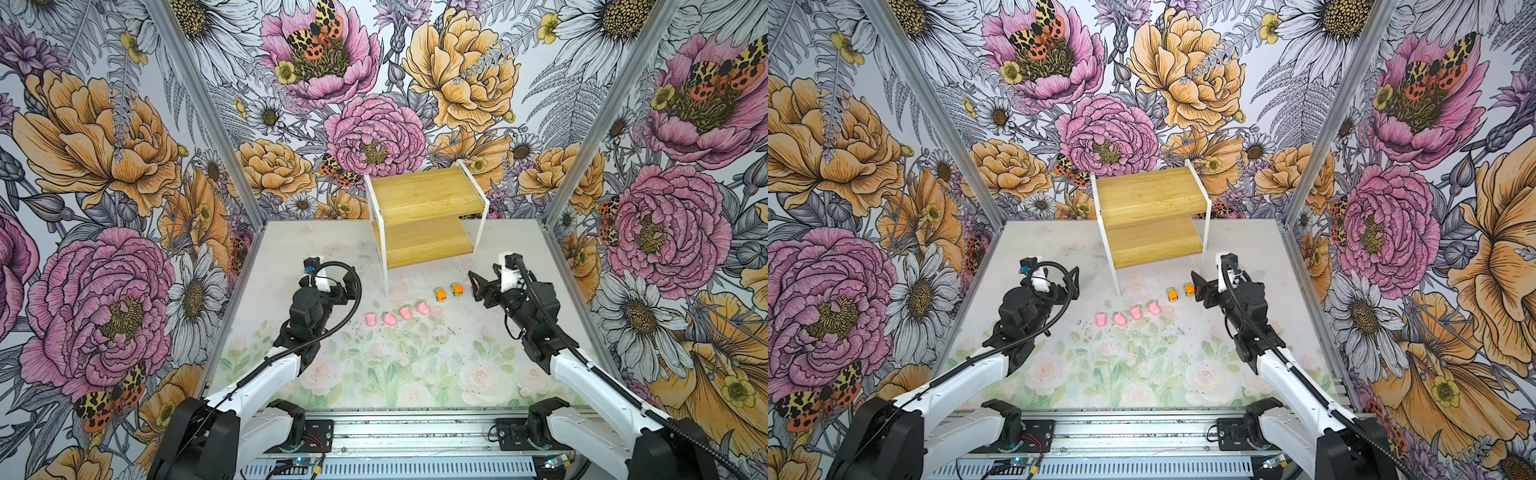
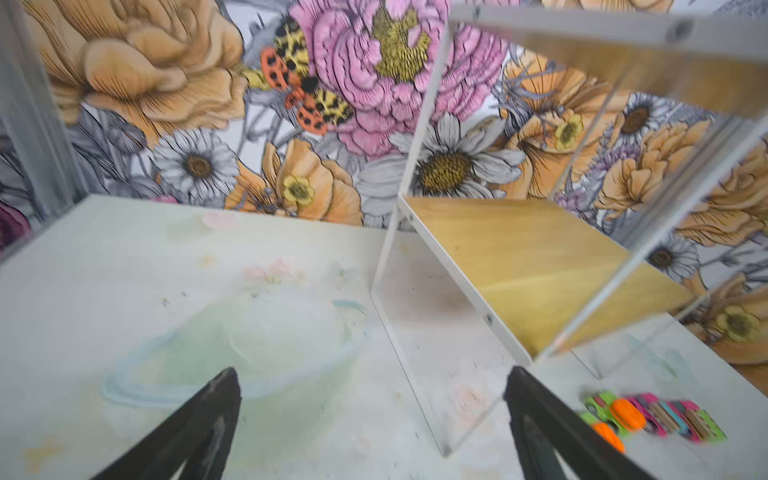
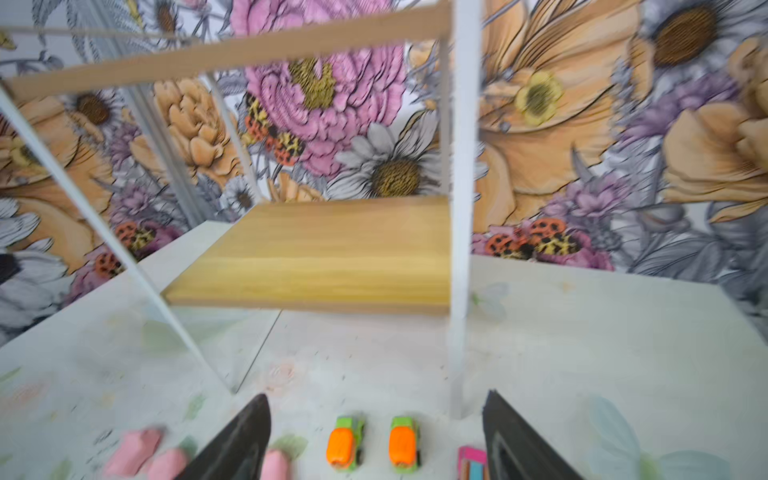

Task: Place and organize the plastic toys onto the shelf
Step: 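Move both grippers forward toward the row of pink pigs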

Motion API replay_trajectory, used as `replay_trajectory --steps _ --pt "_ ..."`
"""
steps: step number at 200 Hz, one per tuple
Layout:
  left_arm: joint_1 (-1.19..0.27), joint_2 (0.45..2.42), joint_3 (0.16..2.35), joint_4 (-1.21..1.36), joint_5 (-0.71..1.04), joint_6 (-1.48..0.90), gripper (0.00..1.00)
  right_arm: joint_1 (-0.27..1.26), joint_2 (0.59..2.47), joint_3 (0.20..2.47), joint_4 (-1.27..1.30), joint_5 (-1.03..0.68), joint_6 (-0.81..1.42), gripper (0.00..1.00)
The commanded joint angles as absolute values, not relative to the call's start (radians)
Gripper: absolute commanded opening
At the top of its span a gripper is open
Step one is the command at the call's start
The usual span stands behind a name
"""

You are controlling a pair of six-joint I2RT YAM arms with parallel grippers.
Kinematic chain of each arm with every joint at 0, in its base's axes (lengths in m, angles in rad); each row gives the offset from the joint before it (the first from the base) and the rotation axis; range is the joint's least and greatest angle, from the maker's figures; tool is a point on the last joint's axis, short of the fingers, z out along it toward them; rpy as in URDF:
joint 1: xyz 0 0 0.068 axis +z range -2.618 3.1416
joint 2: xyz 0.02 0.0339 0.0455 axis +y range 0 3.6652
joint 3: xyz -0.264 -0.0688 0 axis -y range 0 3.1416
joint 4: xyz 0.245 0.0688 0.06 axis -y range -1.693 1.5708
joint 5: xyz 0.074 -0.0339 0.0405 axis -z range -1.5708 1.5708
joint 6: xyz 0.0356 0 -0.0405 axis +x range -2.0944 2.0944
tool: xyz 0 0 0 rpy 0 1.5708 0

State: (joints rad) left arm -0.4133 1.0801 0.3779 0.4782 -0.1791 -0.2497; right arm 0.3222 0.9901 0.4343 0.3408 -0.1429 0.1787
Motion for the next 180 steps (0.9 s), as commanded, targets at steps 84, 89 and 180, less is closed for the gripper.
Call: replay_trajectory --steps 84,89,180 --pt "-0.618 1.231 0.161 0.687 -0.397 -0.436 0.99 0.566 1.417 0.321 0.759 -0.093 0.231 0.74" --pt "-0.62 1.245 0.164 0.691 -0.398 -0.435 0.99 0.568 1.438 0.326 0.77 -0.091 0.23 0.74" --pt "-0.608 1.613 0.131 1.136 -0.308 -0.378 0.99 0.58 1.699 0.436 0.88 -0.115 0.223 0.72"
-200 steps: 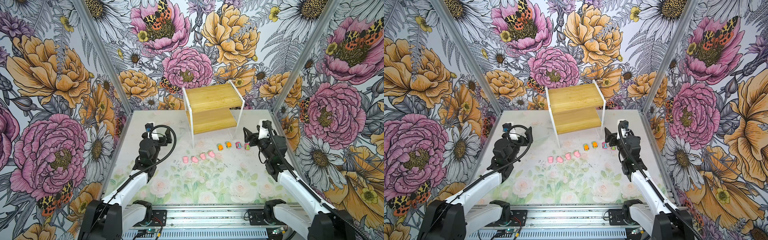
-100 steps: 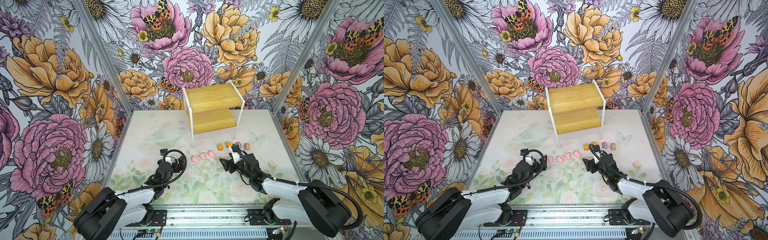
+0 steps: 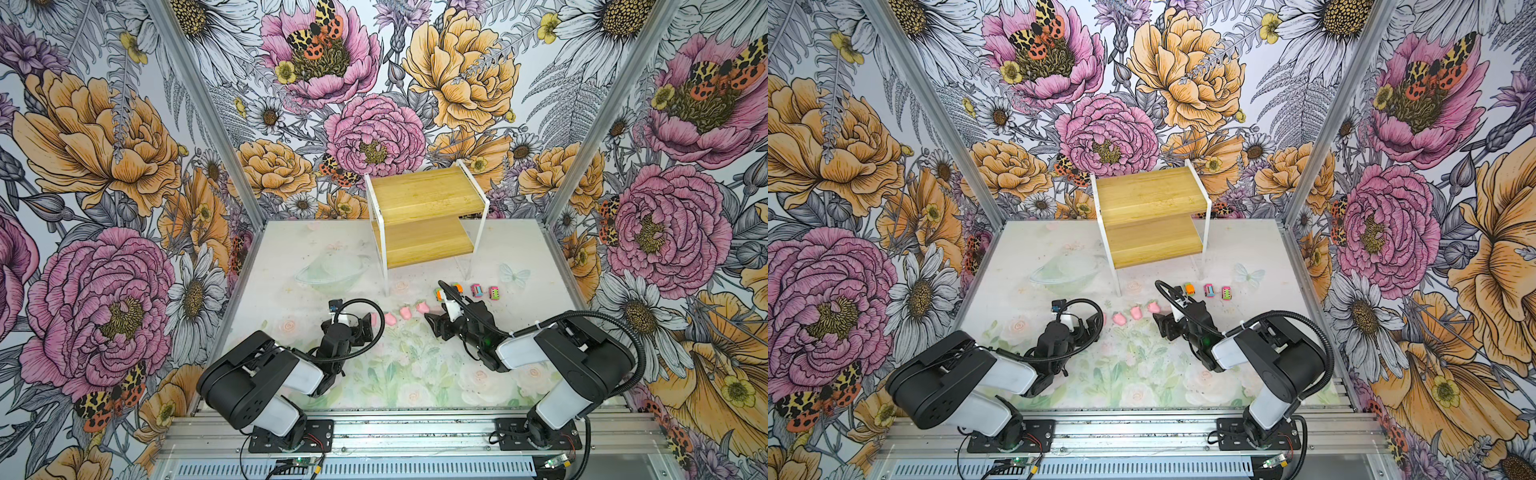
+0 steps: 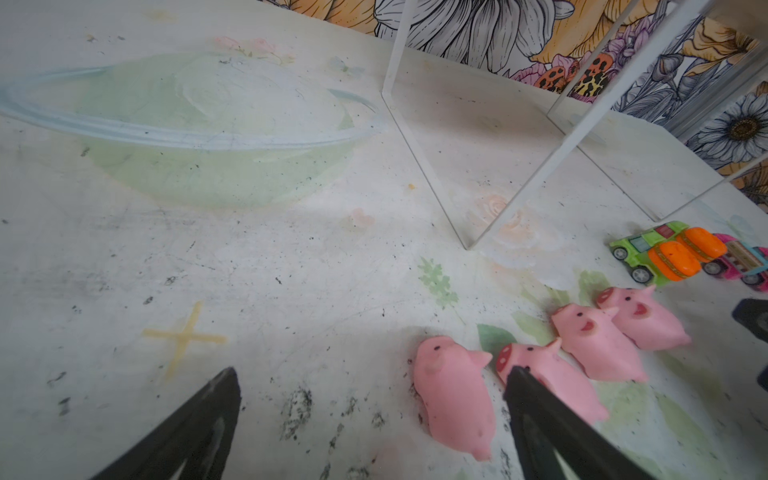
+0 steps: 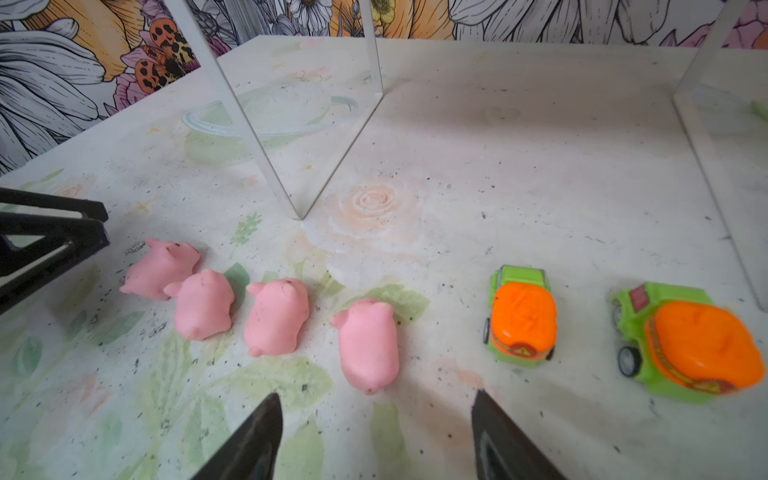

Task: Place and organize the plastic toys onto the shelf
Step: 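Move both grippers forward toward the row of pink pigs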

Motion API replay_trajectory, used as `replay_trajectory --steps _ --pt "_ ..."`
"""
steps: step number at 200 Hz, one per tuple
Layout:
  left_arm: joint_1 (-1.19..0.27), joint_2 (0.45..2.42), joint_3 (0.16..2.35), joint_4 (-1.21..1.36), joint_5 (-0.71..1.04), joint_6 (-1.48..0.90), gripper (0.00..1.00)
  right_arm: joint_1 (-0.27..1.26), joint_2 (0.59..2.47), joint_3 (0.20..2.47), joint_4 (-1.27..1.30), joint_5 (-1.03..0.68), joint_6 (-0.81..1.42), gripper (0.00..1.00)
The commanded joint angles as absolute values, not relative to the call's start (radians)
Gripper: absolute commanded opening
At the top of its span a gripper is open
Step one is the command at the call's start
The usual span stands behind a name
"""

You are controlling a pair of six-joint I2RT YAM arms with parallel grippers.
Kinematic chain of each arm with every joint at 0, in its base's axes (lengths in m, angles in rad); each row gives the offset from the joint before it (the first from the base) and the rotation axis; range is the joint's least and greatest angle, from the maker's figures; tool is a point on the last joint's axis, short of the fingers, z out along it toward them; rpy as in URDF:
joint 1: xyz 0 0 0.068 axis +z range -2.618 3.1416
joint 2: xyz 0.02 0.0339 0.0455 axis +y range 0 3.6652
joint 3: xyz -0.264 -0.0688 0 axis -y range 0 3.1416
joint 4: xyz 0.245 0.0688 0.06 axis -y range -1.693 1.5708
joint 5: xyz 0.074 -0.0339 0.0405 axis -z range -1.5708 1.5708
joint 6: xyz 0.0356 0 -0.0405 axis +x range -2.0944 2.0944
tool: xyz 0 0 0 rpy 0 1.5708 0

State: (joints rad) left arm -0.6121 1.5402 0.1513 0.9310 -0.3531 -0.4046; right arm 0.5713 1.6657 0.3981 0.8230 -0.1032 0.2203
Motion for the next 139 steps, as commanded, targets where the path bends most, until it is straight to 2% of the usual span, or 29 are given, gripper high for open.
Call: replay_trajectory --steps 1,31,139 --pt "-0.608 1.617 0.131 1.14 -0.307 -0.379 0.99 0.58 1.702 0.436 0.88 -0.116 0.222 0.71" --pt "-0.599 1.662 0.12 1.205 -0.306 -0.379 0.99 0.582 1.736 0.461 0.87 -0.121 0.206 0.71" --pt "-0.566 1.627 0.137 1.13 -0.244 -0.336 0.99 0.583 1.839 0.53 0.859 -0.132 0.18 0.69"
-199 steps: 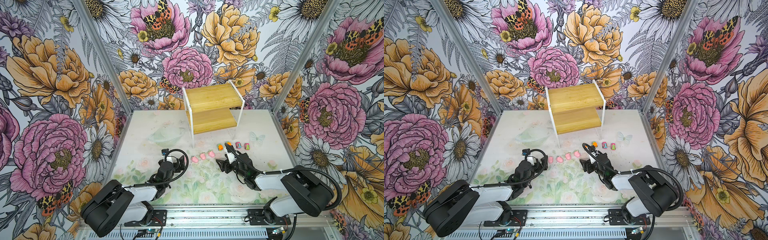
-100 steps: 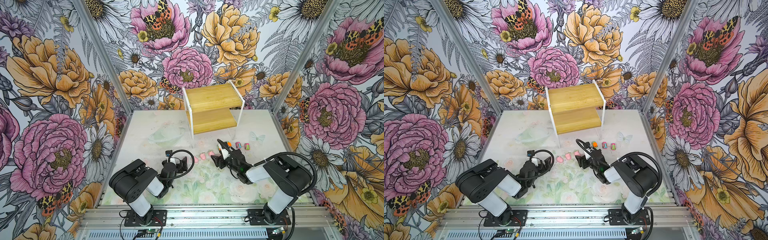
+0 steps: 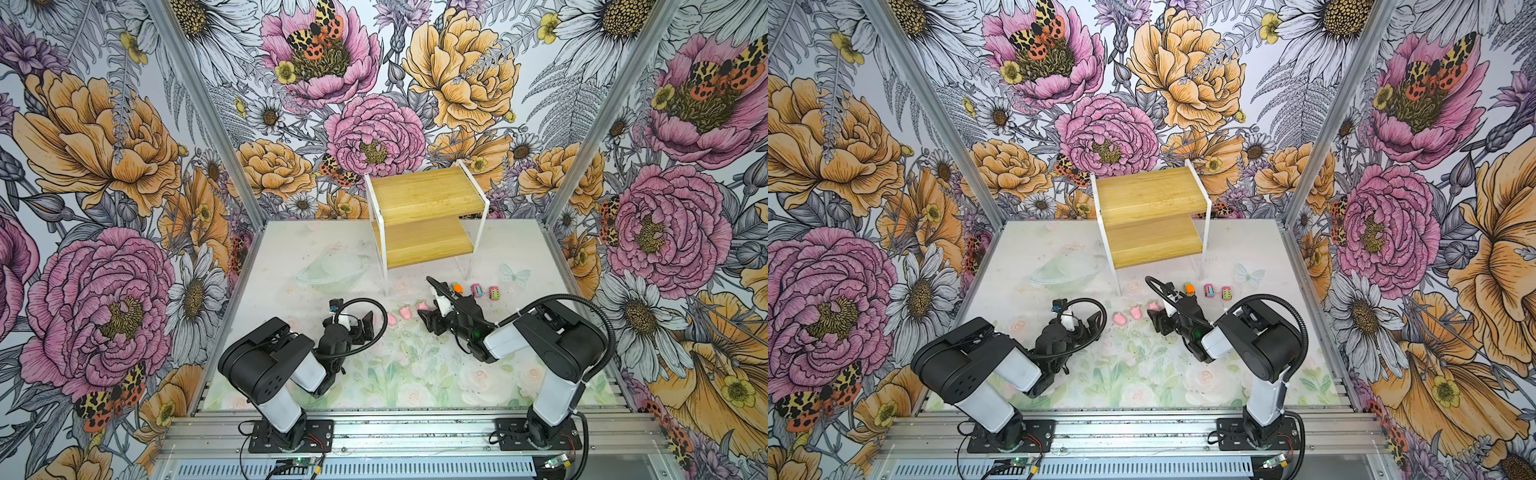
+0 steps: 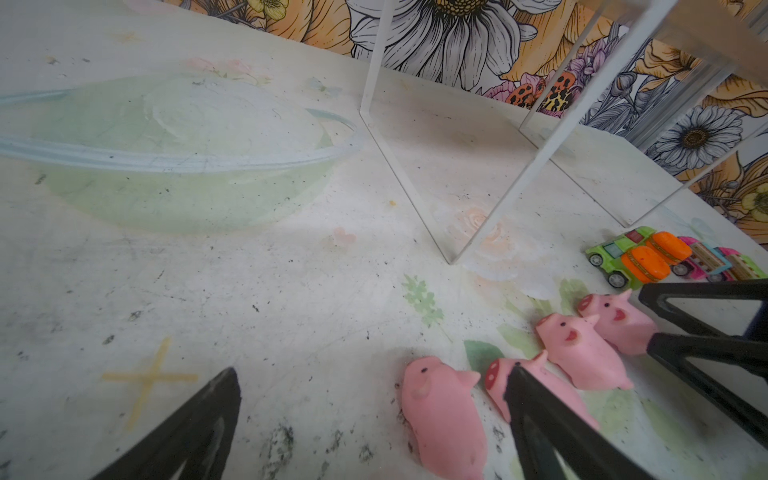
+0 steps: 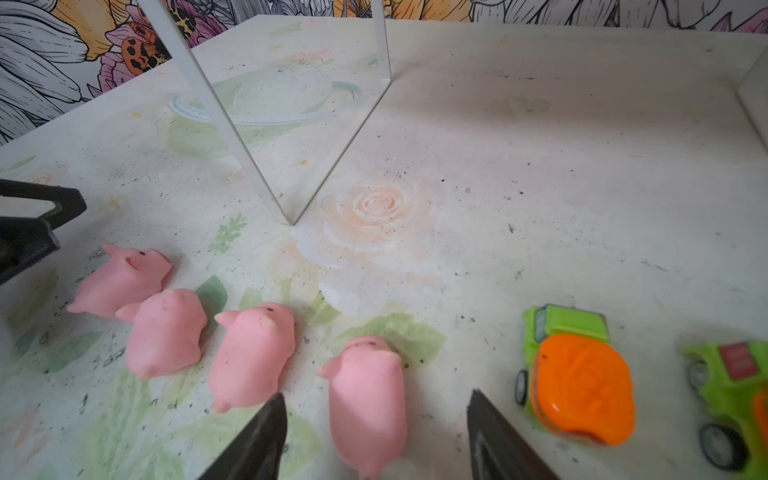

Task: Place and organize the plastic toys onto the shelf
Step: 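Move both grippers forward toward the row of pink pigs, then lower the right gripper and close it on the pink pig nearest the cars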

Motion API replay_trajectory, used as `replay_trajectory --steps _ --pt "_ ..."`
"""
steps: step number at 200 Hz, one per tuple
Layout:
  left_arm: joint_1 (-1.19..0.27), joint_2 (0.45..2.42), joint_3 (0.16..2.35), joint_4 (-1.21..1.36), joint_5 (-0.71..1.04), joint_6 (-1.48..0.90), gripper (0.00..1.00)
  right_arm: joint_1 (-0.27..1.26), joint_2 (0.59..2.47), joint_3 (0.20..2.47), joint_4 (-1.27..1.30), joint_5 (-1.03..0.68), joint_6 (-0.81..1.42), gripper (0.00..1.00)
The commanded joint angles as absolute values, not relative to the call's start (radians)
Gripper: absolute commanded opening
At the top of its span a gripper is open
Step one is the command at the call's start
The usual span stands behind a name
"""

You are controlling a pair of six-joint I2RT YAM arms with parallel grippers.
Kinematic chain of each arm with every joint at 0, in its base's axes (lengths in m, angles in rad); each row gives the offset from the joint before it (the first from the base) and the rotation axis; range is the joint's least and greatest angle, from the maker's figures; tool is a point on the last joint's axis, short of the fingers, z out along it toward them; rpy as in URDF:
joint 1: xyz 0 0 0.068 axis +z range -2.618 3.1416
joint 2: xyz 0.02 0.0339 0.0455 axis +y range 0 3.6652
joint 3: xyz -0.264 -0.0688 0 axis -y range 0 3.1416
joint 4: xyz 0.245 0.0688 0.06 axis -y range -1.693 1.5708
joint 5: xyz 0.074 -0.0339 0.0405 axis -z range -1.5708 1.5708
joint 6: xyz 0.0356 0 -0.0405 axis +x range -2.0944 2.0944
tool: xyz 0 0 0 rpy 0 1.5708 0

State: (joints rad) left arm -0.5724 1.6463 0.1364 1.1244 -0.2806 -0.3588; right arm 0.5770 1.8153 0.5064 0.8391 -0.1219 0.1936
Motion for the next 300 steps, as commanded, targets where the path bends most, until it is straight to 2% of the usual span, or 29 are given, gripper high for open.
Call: replay_trajectory --steps 1,123,219,300 --pt "-0.565 1.628 0.137 1.13 -0.244 -0.336 0.99 0.584 1.839 0.531 0.86 -0.131 0.18 0.68" --pt "-0.568 1.621 0.137 1.124 -0.246 -0.33 0.99 0.583 1.919 0.567 0.876 -0.135 0.162 0.65" --pt "-0.567 1.62 0.142 1.112 -0.252 -0.331 0.99 0.583 1.926 0.556 0.918 -0.138 0.187 0.44" --pt "-0.569 1.621 0.144 1.106 -0.251 -0.331 0.99 0.577 1.856 0.535 0.933 -0.15 0.228 0.4"
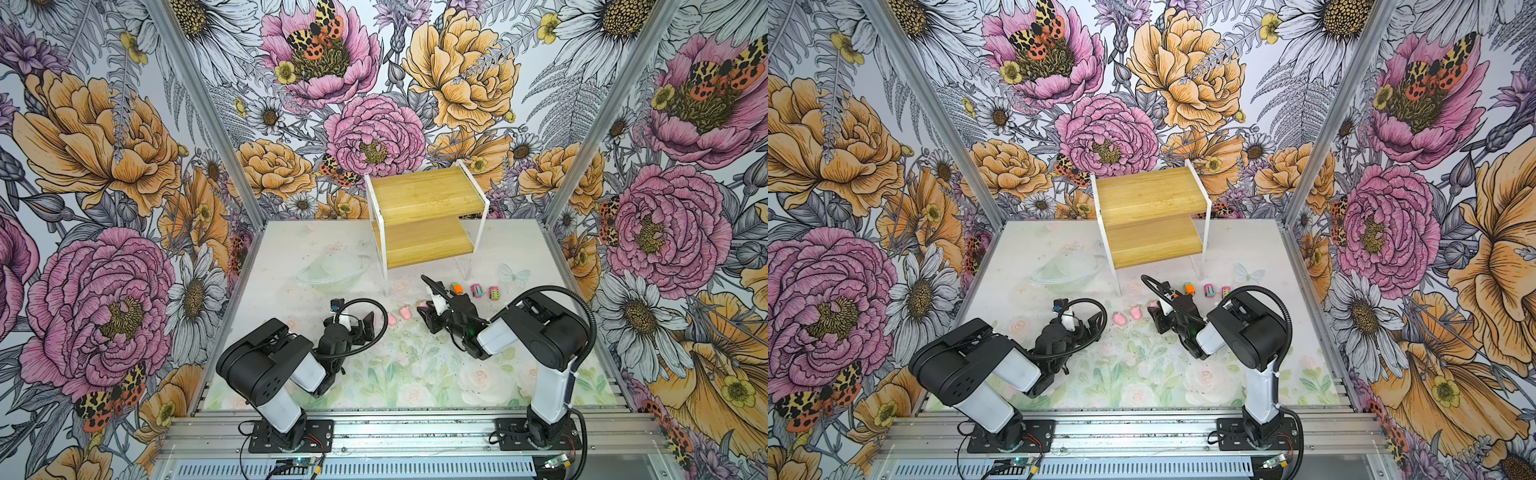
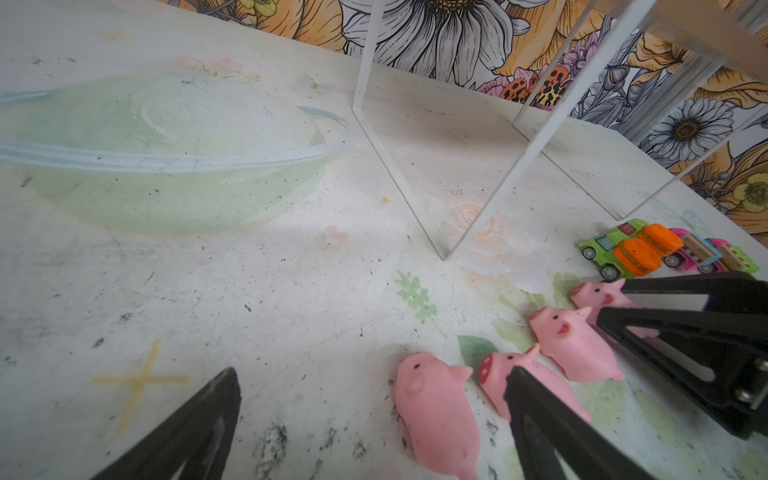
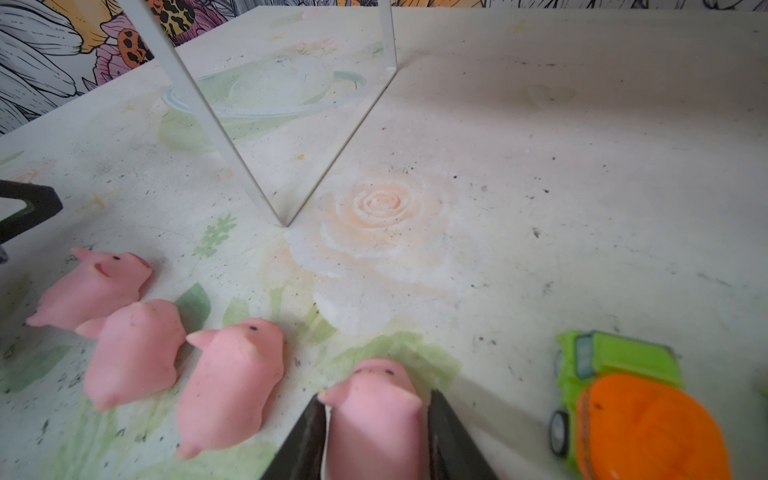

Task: Place and organize the plastic toys onto the shelf
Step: 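Lower the right gripper and close it on the pink pig nearest the cars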

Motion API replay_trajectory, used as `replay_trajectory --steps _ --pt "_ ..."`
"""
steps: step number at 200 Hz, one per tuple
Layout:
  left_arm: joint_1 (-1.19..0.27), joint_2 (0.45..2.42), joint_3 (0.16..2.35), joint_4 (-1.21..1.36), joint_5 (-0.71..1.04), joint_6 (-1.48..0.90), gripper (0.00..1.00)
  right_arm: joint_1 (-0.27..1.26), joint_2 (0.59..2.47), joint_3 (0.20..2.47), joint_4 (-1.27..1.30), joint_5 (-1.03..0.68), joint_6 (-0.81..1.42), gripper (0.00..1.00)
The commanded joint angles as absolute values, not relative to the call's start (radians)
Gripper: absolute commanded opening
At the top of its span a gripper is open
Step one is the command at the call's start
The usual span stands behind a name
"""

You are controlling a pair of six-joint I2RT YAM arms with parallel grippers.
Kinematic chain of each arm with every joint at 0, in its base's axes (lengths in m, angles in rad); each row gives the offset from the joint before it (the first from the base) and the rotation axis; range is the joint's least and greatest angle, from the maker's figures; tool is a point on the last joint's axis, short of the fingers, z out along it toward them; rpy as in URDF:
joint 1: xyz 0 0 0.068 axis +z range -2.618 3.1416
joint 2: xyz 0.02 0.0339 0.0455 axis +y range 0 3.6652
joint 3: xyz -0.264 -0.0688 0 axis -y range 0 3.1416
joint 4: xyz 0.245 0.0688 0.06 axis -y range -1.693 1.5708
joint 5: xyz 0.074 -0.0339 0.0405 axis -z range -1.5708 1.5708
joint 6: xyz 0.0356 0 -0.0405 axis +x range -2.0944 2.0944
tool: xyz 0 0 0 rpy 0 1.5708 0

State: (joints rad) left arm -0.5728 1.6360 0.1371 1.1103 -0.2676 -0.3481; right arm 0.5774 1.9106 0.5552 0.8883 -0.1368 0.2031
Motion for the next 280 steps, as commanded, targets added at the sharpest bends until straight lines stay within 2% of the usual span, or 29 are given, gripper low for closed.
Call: replay_trajectory --steps 1,49,189,257,280 --pt "-0.567 1.621 0.144 1.105 -0.25 -0.331 0.99 0.577 1.854 0.535 0.932 -0.149 0.228 0.4" --pt "-0.568 1.624 0.143 1.112 -0.249 -0.331 0.99 0.57 1.791 0.548 0.861 -0.176 0.215 0.39" --pt "-0.569 1.628 0.145 1.112 -0.25 -0.331 0.99 0.57 1.931 0.549 0.92 -0.158 0.202 0.46" --pt "-0.569 1.633 0.15 1.108 -0.254 -0.33 0.99 0.569 1.951 0.522 0.971 -0.153 0.225 0.31" --pt "-0.571 1.637 0.148 1.113 -0.254 -0.33 0.99 0.569 1.941 0.513 0.973 -0.155 0.225 0.3"
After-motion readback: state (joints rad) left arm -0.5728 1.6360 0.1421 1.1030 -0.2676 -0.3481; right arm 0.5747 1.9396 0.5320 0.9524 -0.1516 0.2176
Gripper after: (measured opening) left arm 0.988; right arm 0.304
